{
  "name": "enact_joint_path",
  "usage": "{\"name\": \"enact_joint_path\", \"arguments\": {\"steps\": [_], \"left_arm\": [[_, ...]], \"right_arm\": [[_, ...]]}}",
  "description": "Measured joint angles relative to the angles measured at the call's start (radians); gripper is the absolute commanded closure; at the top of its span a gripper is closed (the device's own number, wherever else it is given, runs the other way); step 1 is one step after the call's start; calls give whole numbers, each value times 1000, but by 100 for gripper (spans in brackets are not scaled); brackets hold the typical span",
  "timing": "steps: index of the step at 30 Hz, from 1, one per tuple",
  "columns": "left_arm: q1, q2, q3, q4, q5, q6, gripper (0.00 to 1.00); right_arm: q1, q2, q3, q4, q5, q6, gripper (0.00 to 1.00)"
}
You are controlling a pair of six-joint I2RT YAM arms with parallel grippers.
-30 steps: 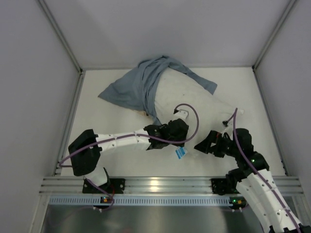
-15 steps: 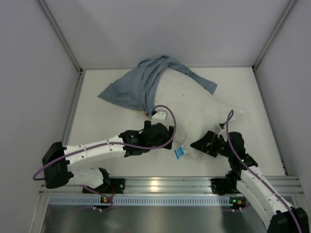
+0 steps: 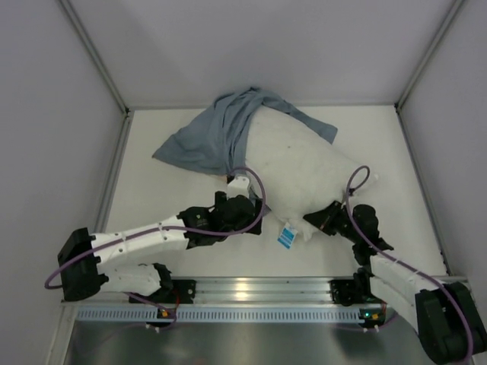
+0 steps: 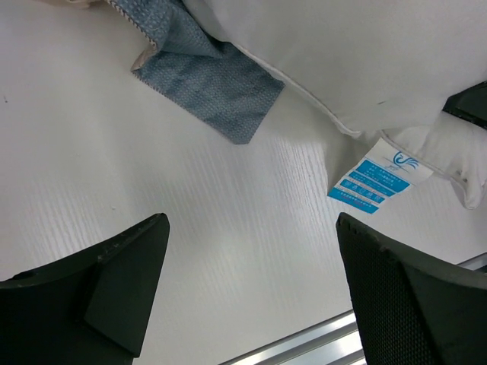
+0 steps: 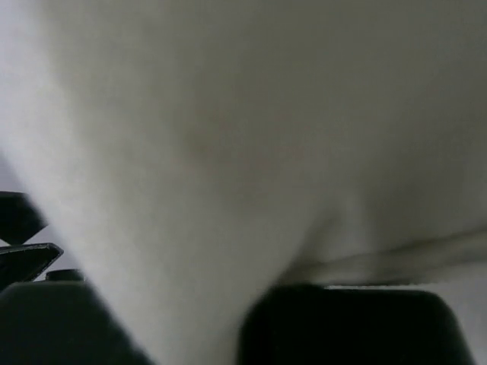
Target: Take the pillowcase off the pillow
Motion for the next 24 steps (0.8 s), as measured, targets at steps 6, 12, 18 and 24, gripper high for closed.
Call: {"name": "enact_joint_path", "arguments": {"steps": [6, 12, 18, 24], "left_arm": [[102, -32, 41, -58, 8, 43, 2], [366, -2, 203, -97, 73, 117, 2], [509, 99, 324, -78, 188, 147, 3], [542, 221, 415, -67, 313, 151, 4]], "right_arm": [[2, -209, 42, -183, 37, -6, 100], [2, -498, 285, -560, 68, -68, 100], [2, -513, 360, -724, 2, -92, 100], [2, -551, 357, -878, -31, -123, 100]]}}
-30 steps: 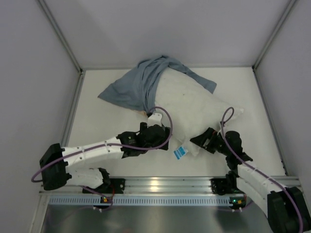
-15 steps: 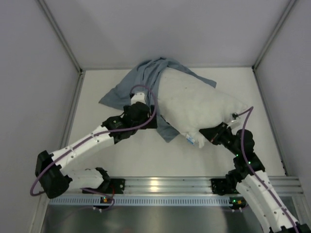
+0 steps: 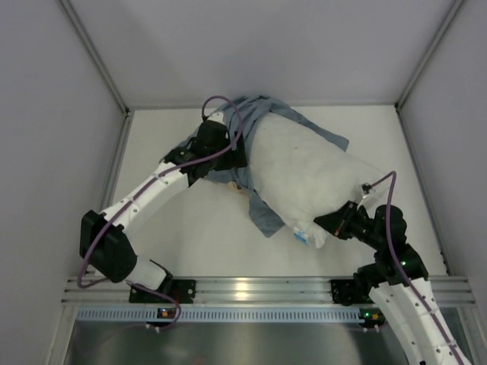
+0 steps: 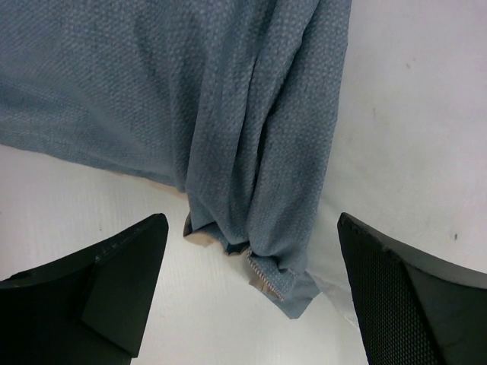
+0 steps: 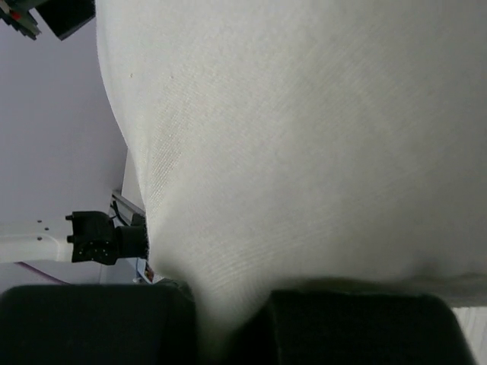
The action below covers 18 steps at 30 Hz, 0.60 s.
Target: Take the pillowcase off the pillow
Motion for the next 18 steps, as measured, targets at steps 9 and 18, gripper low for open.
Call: {"name": "enact_joint_path", "arguments": {"steps": [9, 18], "left_arm": [[12, 150, 68, 57, 48, 3, 17], [71, 284, 63, 157, 119, -31, 93]], "right_arm": [[0, -61, 100, -159, -30, -34, 100], [0, -44, 351, -304, 12, -84, 100]]}}
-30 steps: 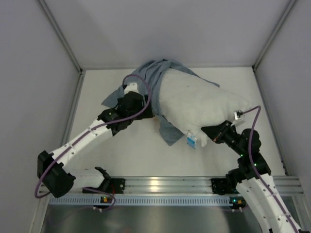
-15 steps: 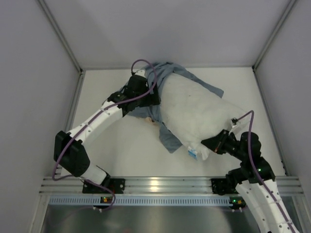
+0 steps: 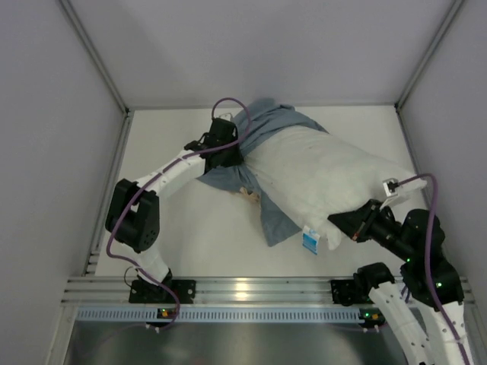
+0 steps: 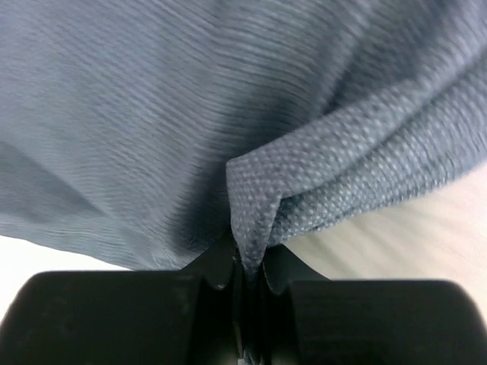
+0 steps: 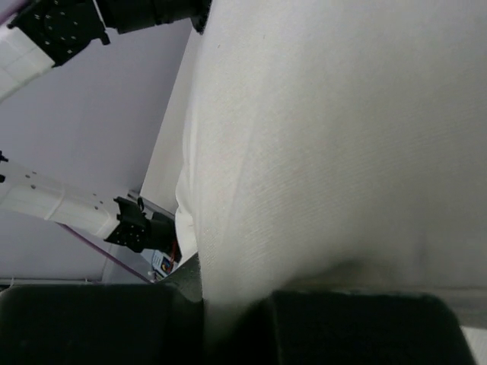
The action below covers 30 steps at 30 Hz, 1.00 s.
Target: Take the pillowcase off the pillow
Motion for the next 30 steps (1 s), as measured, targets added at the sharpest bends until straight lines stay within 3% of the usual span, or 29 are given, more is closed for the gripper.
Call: {"name": "enact_joint_path", "arguments": {"steps": [3, 12, 24, 30], "left_arm": [[19, 20, -7, 21, 1, -8, 99], [118, 37, -161, 148, 26, -65, 100], [121, 86, -264, 340, 101, -116, 100], [121, 144, -265, 373, 106, -117, 100]], "right_arm": [[0, 36, 93, -30, 34, -16, 100], [0, 280, 443, -68, 98, -28, 100], [0, 583, 795, -67, 56, 24, 100], [0, 734, 1063, -81, 33, 52, 100]]}}
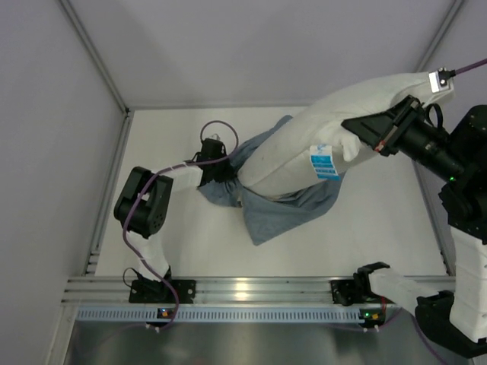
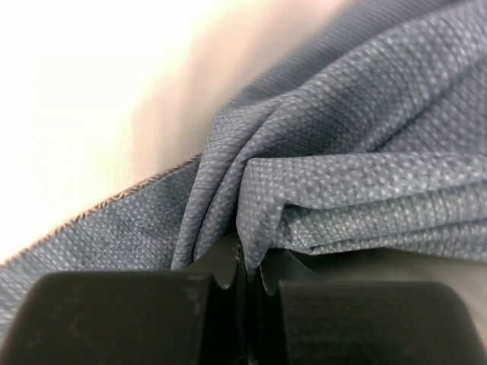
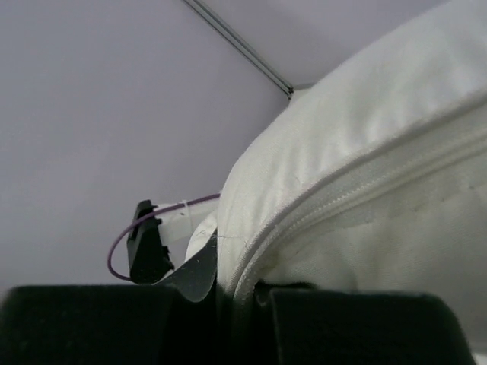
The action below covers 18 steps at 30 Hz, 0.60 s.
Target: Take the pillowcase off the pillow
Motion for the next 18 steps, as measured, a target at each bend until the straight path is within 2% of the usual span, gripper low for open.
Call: {"name": "enact_joint_path", "arguments": {"steps": [7, 15, 17, 18], "left_arm": [[1, 21, -14, 26, 19, -24, 100], [10, 21, -43, 85, 43, -49, 100], [12, 9, -72, 117, 57, -60, 88], [13, -6, -97, 128, 67, -64, 62]], "right_arm": [[0, 149, 245, 4, -44, 30, 100], [0, 216, 250, 159, -95, 55, 100], [0, 224, 235, 236, -119, 66, 100], [0, 234, 235, 275, -130, 69, 100]]}}
